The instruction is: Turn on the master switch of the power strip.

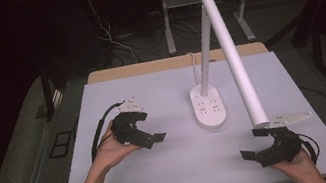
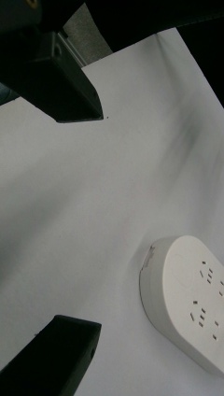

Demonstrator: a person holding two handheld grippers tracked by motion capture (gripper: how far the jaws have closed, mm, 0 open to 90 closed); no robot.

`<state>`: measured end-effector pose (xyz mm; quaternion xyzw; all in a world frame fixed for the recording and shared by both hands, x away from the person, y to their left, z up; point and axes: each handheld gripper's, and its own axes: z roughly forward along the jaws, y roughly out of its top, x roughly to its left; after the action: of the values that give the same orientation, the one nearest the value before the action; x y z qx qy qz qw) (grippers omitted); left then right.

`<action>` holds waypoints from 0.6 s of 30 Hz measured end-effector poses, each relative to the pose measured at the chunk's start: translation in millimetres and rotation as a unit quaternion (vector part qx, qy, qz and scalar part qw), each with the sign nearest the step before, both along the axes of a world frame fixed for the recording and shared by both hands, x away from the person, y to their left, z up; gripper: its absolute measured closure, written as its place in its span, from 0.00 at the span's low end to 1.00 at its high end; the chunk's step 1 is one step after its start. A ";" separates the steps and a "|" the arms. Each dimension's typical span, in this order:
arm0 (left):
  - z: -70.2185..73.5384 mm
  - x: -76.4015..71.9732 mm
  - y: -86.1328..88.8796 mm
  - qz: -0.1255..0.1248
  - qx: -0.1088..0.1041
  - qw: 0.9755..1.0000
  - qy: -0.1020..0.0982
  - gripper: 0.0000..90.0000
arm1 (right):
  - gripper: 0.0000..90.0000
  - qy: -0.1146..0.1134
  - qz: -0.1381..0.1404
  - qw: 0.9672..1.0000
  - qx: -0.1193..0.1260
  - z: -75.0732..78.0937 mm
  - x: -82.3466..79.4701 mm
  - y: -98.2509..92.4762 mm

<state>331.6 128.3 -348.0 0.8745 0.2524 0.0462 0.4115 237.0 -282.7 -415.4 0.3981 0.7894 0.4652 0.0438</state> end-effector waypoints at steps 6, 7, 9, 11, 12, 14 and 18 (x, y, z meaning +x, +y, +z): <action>3.4 9.5 -5.7 -0.005 0.004 1.000 -0.001 0.01 | 0.00 0.001 -0.001 1.000 0.000 -0.2 0.0 0.0; 4.2 11.3 -6.8 -0.005 0.006 1.000 0.000 0.01 | 0.00 0.002 -0.002 1.000 0.001 -0.1 -0.1 -0.1; 5.6 14.7 -9.2 -0.008 0.010 1.000 0.000 0.01 | 0.00 0.004 -0.002 1.000 0.001 -0.1 -0.3 -0.2; 6.8 18.4 -11.5 -0.012 0.012 1.000 -0.002 0.02 | 0.00 0.006 -0.003 1.000 0.002 -0.2 -0.6 0.0; 7.3 19.9 -12.8 -0.012 0.012 1.000 -0.003 0.02 | 0.00 0.003 -0.003 1.000 -0.001 -0.7 -0.2 -0.2; 8.2 23.0 -15.3 -0.011 0.010 1.000 -0.003 0.02 | 0.00 0.003 -0.003 1.000 -0.001 -0.9 -0.2 0.0; 11.2 30.1 -20.1 -0.016 0.014 1.000 -0.006 0.02 | 0.00 0.003 -0.003 1.000 -0.002 -0.8 -0.5 0.1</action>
<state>361.7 108.2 -336.8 0.8840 0.2353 0.0482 0.4012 236.5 -282.6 -416.3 0.4015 0.7892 0.4627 0.0435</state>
